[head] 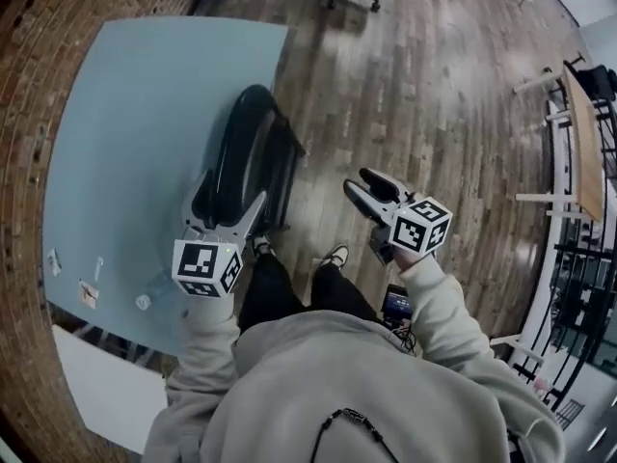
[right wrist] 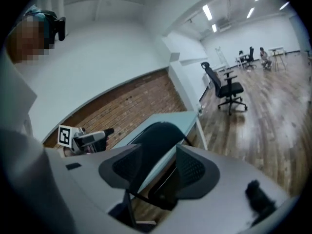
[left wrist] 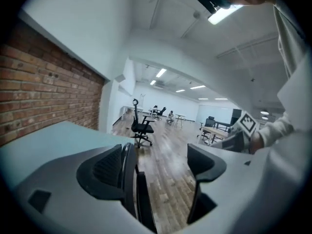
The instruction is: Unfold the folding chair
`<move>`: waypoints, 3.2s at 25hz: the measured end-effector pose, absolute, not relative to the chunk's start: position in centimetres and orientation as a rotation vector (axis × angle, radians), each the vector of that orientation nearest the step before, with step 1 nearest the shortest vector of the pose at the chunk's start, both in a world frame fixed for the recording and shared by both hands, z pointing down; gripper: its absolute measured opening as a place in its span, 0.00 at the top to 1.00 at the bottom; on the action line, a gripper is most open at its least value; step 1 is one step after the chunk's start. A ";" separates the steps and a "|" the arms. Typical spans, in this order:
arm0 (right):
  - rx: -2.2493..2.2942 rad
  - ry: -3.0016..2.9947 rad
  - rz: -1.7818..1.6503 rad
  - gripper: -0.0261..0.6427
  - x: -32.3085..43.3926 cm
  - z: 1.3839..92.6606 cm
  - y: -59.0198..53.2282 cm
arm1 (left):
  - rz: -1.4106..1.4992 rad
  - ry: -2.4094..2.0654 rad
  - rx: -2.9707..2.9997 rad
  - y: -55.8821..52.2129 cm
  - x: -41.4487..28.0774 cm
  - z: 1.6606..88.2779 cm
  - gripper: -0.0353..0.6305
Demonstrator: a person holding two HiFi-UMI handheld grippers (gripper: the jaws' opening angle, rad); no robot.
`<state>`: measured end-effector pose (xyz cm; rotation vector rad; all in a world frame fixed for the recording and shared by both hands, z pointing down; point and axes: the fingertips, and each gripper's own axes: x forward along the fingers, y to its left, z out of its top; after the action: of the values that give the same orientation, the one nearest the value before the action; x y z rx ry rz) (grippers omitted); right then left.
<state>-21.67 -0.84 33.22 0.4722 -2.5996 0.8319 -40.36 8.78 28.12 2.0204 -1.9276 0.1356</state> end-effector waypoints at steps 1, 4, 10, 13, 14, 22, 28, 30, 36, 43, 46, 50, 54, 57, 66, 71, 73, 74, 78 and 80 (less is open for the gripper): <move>0.411 -2.546 0.875 0.65 -23.8 36.3 0.6 | 0.147 -1.926 1.947 10.1 -41.0 29.4 0.34; 0.310 -2.359 1.026 0.60 -29.8 45.7 4.5 | 0.282 -1.891 1.797 13.6 -43.1 34.2 0.32; 0.357 -2.075 1.000 0.57 -38.3 59.2 8.0 | 0.306 -1.768 1.744 15.3 -45.5 39.8 0.31; 0.416 -1.962 1.015 0.57 -39.9 62.9 8.5 | 0.257 -1.757 1.760 14.4 -45.6 40.9 0.31; 0.453 -1.923 1.006 0.57 -39.9 63.3 8.3 | 0.267 -1.751 1.761 14.2 -45.5 41.4 0.31; 0.495 -1.802 1.077 0.57 -41.2 68.5 9.5 | 0.401 -1.640 1.738 13.8 -44.8 46.9 0.33; 0.433 -1.801 1.064 0.69 -42.5 69.1 9.5 | 0.412 -1.662 1.648 13.8 -45.5 47.8 0.83; 0.456 -1.793 1.086 0.70 -42.3 69.0 9.3 | 0.422 -1.681 1.627 13.8 -45.6 47.8 0.84; 0.471 -1.774 1.106 0.71 -39.7 69.3 8.7 | 0.369 -1.671 1.564 13.9 -44.9 48.0 0.85; 0.377 -1.718 1.147 0.71 -34.0 68.8 7.6 | 0.309 -1.652 1.563 13.2 -42.4 47.6 0.85; 0.292 -1.687 1.161 0.71 -29.1 69.1 6.8 | 0.300 -1.621 1.536 14.0 -41.1 48.6 0.85; 0.153 -1.669 1.121 0.71 -22.0 70.2 3.9 | 0.282 -1.570 1.456 16.2 -38.2 51.7 0.84; 0.066 -1.723 1.166 0.71 -16.0 71.2 1.3 | 0.254 -1.520 1.413 16.5 -35.2 54.1 0.83; 0.023 -1.784 1.243 0.71 -12.1 72.0 -0.7 | 0.263 -1.494 1.428 15.2 -33.6 54.8 0.83; -0.100 -1.923 1.476 0.71 0.5 76.4 -6.1 | 0.226 -1.428 1.471 10.9 -29.0 57.8 0.83; -0.195 -1.983 1.620 0.71 7.3 80.4 -8.1 | 0.172 -1.383 1.515 9.3 -28.0 61.3 0.83; -0.248 -2.004 1.665 0.71 9.7 82.1 -8.6 | 0.143 -1.366 1.519 8.9 -27.4 62.7 0.83; -0.276 -2.009 1.685 0.71 11.0 82.9 -8.9 | 0.127 -1.358 1.513 8.8 -26.8 63.3 0.83; -0.308 -2.084 1.787 0.71 15.2 86.5 -11.2 | 0.108 -1.323 1.493 7.0 -24.7 65.0 0.84; -0.336 -2.112 1.850 0.71 16.8 88.1 -11.8 | 0.119 -1.325 1.454 6.7 -23.5 65.6 0.84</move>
<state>16.83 -11.75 88.10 -0.3365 -2.1117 1.8501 -23.48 6.68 65.62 1.4541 -1.3254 0.1192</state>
